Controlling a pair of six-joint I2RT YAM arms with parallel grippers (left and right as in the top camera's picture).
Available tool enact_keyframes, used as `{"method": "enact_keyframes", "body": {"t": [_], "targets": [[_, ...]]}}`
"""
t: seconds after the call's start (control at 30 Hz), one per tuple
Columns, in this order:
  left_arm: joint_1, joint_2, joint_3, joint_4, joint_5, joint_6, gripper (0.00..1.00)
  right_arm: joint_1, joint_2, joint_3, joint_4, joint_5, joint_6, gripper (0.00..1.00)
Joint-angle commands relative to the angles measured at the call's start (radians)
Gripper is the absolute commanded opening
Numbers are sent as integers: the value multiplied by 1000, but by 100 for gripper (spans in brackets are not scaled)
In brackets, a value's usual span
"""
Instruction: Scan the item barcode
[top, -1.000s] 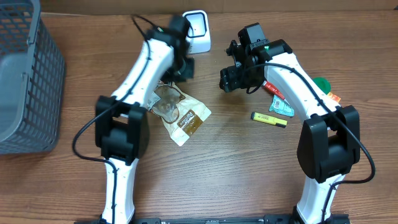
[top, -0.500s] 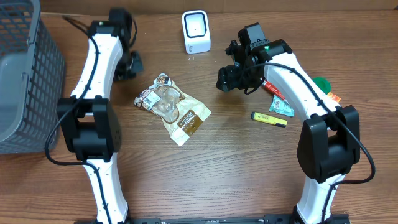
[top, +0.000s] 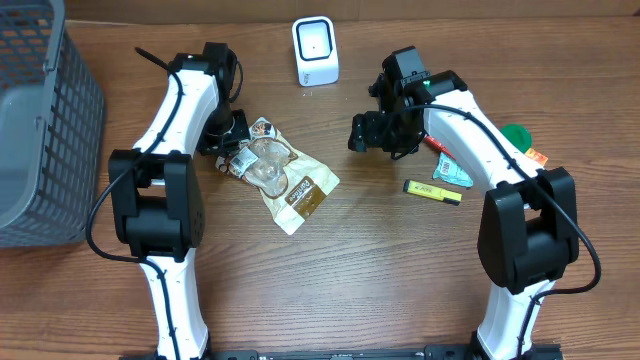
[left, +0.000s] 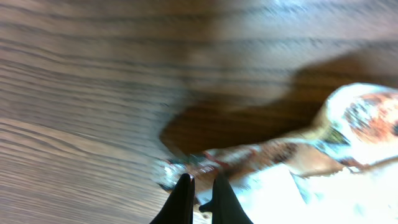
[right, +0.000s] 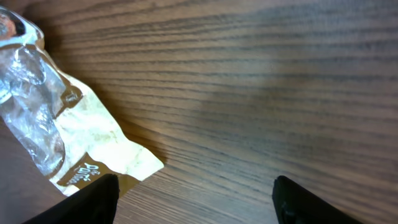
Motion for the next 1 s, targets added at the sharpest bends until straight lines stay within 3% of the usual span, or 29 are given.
{"method": "enact_keyframes", "body": {"t": [0.0, 0.23, 0.43, 0.6, 0.97], "targets": [[-31, 2, -6, -7, 46, 16, 4, 4, -26, -25, 9, -6, 106, 82], [-35, -6, 80, 10, -101, 42, 4, 4, -26, -37, 19, -28, 119, 82], [8, -6, 163, 37, -107, 51, 4, 4, -26, -37, 20, -27, 123, 82], [22, 18, 119, 54, -109, 53, 4, 4, -26, -58, 41, -24, 199, 82], [-18, 20, -84, 129, -29, 53, 4, 4, -24, -164, 119, -76, 224, 83]]}}
